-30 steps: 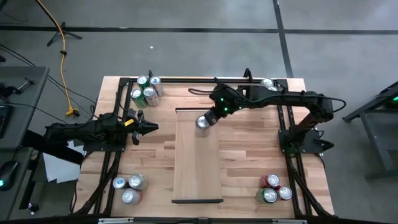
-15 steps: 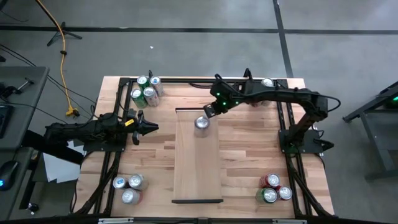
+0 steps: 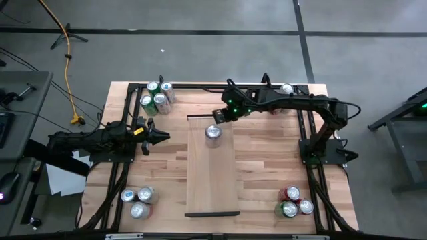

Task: Place canned beverage on shelf
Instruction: Put the silver soda can on the shelf

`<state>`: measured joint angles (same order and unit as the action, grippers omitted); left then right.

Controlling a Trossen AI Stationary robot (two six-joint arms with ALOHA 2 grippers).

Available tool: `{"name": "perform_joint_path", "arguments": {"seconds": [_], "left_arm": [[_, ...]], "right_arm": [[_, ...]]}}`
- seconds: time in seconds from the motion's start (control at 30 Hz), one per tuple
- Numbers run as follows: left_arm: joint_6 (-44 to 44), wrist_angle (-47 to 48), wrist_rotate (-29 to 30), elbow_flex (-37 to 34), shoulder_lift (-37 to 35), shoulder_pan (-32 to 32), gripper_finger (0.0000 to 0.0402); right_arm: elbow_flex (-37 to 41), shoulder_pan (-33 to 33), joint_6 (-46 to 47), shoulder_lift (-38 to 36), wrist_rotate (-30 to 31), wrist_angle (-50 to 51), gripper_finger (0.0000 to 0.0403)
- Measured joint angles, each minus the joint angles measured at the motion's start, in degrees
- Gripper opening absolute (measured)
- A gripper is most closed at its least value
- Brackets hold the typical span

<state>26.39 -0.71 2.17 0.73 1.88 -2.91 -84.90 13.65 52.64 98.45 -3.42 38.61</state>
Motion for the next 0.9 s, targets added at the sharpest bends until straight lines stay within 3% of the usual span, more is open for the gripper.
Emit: {"name": "perform_joint_path", "arguments": {"seconds": [0.37, 0.9], "left_arm": [[0.0, 0.0, 0.0, 0.0, 0.0, 0.0, 0.0001], [0.0, 0.0, 0.0, 0.0, 0.0, 0.0, 0.0001]], "right_arm": [[0.0, 0.2, 5.3, 2.3, 1.1, -0.5, 0.0000], [0.0, 4.7, 11.9, 3.6, 11.6, -7.1, 0.0000]]}}
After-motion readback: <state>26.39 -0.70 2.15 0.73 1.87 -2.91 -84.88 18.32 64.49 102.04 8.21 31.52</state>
